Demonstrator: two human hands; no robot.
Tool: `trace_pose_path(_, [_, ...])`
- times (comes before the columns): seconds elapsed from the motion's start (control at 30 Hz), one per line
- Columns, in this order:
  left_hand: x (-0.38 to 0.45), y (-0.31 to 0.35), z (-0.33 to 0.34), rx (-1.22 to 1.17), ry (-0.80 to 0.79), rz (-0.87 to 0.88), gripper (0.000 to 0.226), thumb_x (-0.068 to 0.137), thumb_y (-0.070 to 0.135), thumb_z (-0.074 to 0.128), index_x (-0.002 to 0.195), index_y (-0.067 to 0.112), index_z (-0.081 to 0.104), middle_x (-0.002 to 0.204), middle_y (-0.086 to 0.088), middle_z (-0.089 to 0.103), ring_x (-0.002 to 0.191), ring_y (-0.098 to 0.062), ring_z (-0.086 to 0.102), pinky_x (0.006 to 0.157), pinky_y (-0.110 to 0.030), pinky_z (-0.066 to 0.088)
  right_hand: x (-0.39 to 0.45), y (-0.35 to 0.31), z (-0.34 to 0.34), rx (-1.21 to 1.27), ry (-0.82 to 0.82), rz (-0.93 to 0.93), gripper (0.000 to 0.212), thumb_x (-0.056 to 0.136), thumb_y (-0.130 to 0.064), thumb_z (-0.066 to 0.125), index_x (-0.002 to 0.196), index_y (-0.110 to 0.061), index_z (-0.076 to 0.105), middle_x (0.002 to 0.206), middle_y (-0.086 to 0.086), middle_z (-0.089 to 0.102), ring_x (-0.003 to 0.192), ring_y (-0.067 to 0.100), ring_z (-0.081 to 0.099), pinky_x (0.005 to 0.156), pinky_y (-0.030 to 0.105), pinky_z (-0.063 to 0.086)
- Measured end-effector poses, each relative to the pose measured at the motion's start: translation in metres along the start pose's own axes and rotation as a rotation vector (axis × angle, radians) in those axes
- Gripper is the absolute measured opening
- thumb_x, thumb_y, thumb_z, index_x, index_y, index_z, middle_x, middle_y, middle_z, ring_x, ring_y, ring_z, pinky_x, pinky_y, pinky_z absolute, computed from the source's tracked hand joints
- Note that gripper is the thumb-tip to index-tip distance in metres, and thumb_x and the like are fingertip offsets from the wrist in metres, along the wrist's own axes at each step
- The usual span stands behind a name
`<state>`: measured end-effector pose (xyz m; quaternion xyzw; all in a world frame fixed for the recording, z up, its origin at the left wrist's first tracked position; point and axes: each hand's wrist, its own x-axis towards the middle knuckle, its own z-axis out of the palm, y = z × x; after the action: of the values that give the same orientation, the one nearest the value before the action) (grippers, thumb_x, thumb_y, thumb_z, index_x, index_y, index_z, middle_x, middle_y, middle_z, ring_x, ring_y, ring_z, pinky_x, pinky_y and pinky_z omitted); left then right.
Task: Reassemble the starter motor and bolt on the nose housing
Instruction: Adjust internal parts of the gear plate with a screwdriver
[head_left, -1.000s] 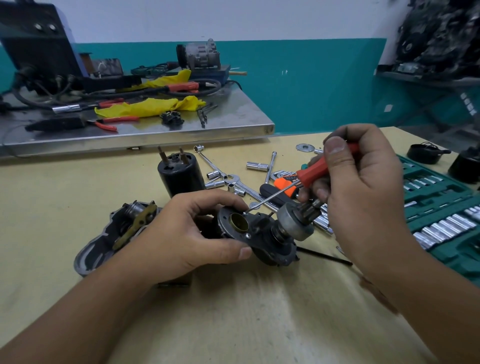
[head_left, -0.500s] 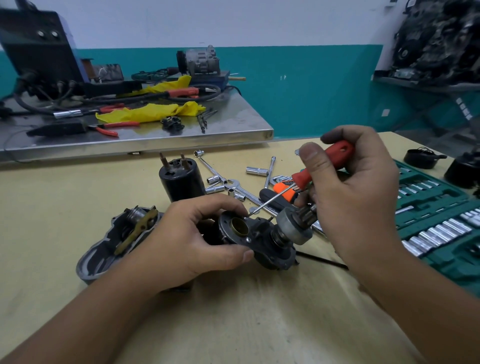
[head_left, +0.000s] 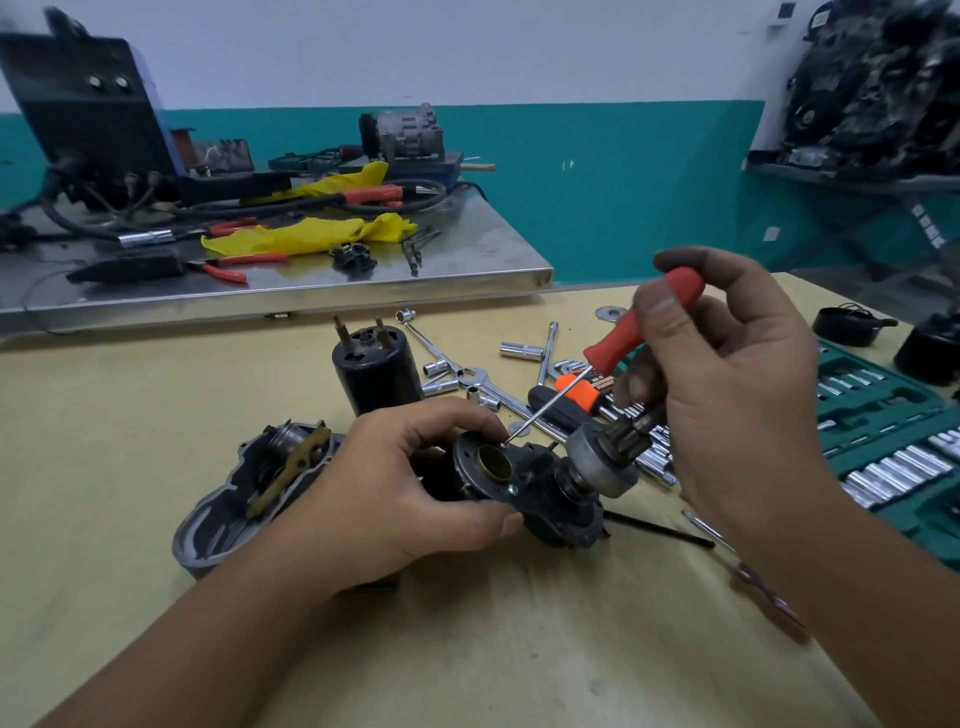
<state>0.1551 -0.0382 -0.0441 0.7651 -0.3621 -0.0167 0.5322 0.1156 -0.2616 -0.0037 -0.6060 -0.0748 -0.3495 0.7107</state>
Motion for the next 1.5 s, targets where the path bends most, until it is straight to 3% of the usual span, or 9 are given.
trace_pose_path(0.1, [0.0,-0.001,0.0,-0.003,0.005,0.009,0.043,0.069,0.029,0.093,0.108,0.029,0.073,0.101,0.0,0.074,0.091,-0.02,0.074,0.079,-0.024,0.058,0.002,-0.002,-0.003,0.054,-0.035,0.034,0.019,0.098,-0.02,0.053,0.112,-0.019,0.065,0.1,0.012,0.077,0.051,0.031,0.064,0.049,0.033,0.049])
trace_pose_path(0.3, [0.0,0.0,0.0,-0.012,0.0,0.01,0.044,0.069,0.028,0.093,0.108,0.028,0.074,0.101,0.001,0.074,0.092,-0.018,0.074,0.079,-0.022,0.057,0.003,0.0,0.0,0.014,0.055,-0.035,0.013,0.089,-0.022,0.075,0.101,-0.025,0.071,0.083,0.007,0.063,0.04,0.01,0.05,0.047,0.032,0.048])
trace_pose_path(0.47, [0.0,-0.001,0.0,-0.017,0.002,0.002,0.045,0.069,0.028,0.094,0.108,0.028,0.073,0.101,0.002,0.075,0.091,-0.017,0.074,0.08,-0.023,0.058,0.005,-0.005,-0.002,0.039,-0.004,0.012,0.023,0.096,-0.016,0.055,0.109,-0.019,0.073,0.102,0.01,0.076,0.053,0.026,0.064,0.053,0.032,0.056])
trace_pose_path(0.6, [-0.001,-0.002,0.0,-0.018,0.009,-0.006,0.047,0.069,0.032,0.094,0.111,0.03,0.073,0.104,0.002,0.075,0.095,-0.019,0.074,0.082,-0.025,0.059,0.009,-0.006,-0.002,-0.101,0.033,-0.069,0.013,0.094,-0.013,0.072,0.101,-0.023,0.074,0.077,-0.002,0.07,0.053,0.026,0.058,0.048,0.03,0.049])
trace_pose_path(0.87, [-0.003,0.004,-0.001,-0.015,0.039,-0.031,0.047,0.068,0.037,0.093,0.11,0.034,0.074,0.107,0.003,0.076,0.1,-0.019,0.074,0.085,-0.025,0.06,0.012,-0.004,0.007,-0.035,0.01,0.027,0.017,0.097,-0.02,0.059,0.106,-0.025,0.073,0.099,0.003,0.078,0.091,0.024,0.073,0.071,0.03,0.057])
trace_pose_path(1.03, [-0.003,0.007,0.0,-0.008,0.038,-0.034,0.044,0.067,0.034,0.093,0.107,0.034,0.074,0.105,0.004,0.076,0.097,-0.017,0.074,0.082,-0.021,0.058,0.01,-0.001,0.009,-0.066,0.063,-0.033,0.011,0.091,-0.022,0.076,0.096,-0.032,0.075,0.077,-0.002,0.066,0.069,0.019,0.058,0.065,0.033,0.053])
trace_pose_path(1.2, [-0.003,0.007,-0.001,-0.001,0.033,-0.052,0.047,0.067,0.036,0.093,0.11,0.033,0.074,0.106,0.004,0.075,0.101,-0.02,0.073,0.086,-0.027,0.059,0.013,-0.003,0.006,-0.01,-0.001,0.039,0.019,0.096,-0.021,0.061,0.107,-0.026,0.075,0.101,-0.003,0.078,0.094,0.021,0.074,0.076,0.035,0.062])
trace_pose_path(1.4, [-0.003,0.009,-0.002,-0.011,0.031,-0.071,0.046,0.066,0.035,0.093,0.107,0.035,0.075,0.108,0.003,0.076,0.102,-0.019,0.073,0.087,-0.026,0.059,0.013,-0.005,0.006,-0.045,0.028,-0.038,0.015,0.081,-0.03,0.078,0.094,-0.025,0.072,0.078,-0.001,0.071,0.066,0.016,0.065,0.063,0.026,0.055])
trace_pose_path(1.5, [-0.002,0.008,-0.002,-0.013,0.037,-0.071,0.045,0.064,0.035,0.093,0.105,0.036,0.075,0.106,0.004,0.076,0.101,-0.018,0.074,0.084,-0.021,0.057,0.015,-0.002,0.007,-0.002,0.005,0.009,0.008,0.094,-0.022,0.069,0.1,-0.02,0.073,0.094,0.0,0.077,0.082,0.018,0.074,0.073,0.031,0.06])
